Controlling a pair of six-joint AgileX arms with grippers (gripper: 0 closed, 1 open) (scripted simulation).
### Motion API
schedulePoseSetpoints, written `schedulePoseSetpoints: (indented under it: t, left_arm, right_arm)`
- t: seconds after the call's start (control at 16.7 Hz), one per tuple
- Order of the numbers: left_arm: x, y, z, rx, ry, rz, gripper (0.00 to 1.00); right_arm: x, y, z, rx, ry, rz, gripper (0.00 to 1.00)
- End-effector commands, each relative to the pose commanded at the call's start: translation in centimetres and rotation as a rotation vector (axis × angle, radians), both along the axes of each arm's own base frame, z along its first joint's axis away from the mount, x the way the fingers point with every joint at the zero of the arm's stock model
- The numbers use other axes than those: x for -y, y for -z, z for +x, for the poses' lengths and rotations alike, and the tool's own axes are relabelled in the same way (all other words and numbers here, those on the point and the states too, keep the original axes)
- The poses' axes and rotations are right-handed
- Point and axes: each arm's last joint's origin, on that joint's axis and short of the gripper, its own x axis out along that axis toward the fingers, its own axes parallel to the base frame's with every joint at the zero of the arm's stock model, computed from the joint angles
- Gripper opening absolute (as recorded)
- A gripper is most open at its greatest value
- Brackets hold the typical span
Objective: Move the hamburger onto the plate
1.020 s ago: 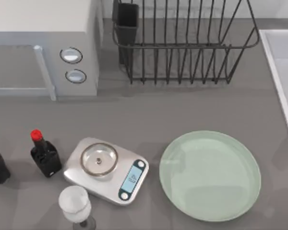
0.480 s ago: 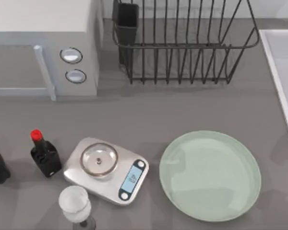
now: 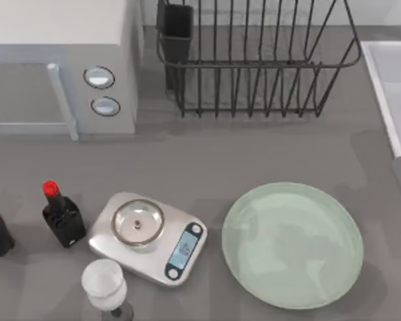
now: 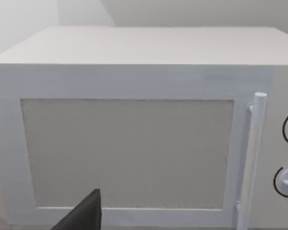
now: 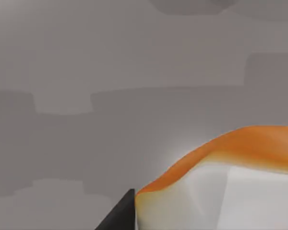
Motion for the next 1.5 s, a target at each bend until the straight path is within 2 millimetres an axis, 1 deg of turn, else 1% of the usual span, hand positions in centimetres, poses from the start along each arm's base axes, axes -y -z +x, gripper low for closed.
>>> schedulePoseSetpoints:
  t: [0.24, 0.42, 0.6, 0.72, 0.84, 0.9, 1.2, 1.32, 1.5]
  left_arm:
    - [0.0, 0.0, 0.0, 0.000, 0.000, 0.000, 1.00]
    - [0.0, 0.0, 0.0, 0.000, 0.000, 0.000, 1.00]
    - [0.0, 0.0, 0.0, 0.000, 0.000, 0.000, 1.00]
    - [0.0, 0.0, 0.0, 0.000, 0.000, 0.000, 1.00]
    - [0.0, 0.0, 0.0, 0.000, 0.000, 0.000, 1.00]
    - [0.0, 0.0, 0.0, 0.000, 0.000, 0.000, 1.00]
    - [0.0, 0.0, 0.0, 0.000, 0.000, 0.000, 1.00]
    - [0.0, 0.0, 0.0, 0.000, 0.000, 0.000, 1.00]
    - [0.0, 0.0, 0.0, 0.000, 0.000, 0.000, 1.00]
  right_arm:
    - [-5.4, 0.9, 2.0, -0.039, -0.576, 0.021, 0.00]
    - [-9.7, 1.6, 2.7, -0.044, -0.964, 0.038, 0.00]
    - [-13.6, 1.9, 2.7, -0.018, -1.271, 0.046, 0.00]
    - [-15.5, 1.9, 2.6, 0.004, -1.410, 0.045, 0.00]
    - [-16.6, 1.9, 2.5, 0.018, -1.486, 0.043, 0.00]
    - [-16.7, 1.9, 2.5, 0.020, -1.497, 0.043, 0.00]
    - [-16.6, 1.9, 2.5, 0.018, -1.492, 0.044, 0.00]
    - [-16.8, 2.8, 2.4, 0.010, -1.506, 0.047, 0.00]
    - [-16.8, 5.0, 2.4, -0.003, -1.511, 0.051, 0.00]
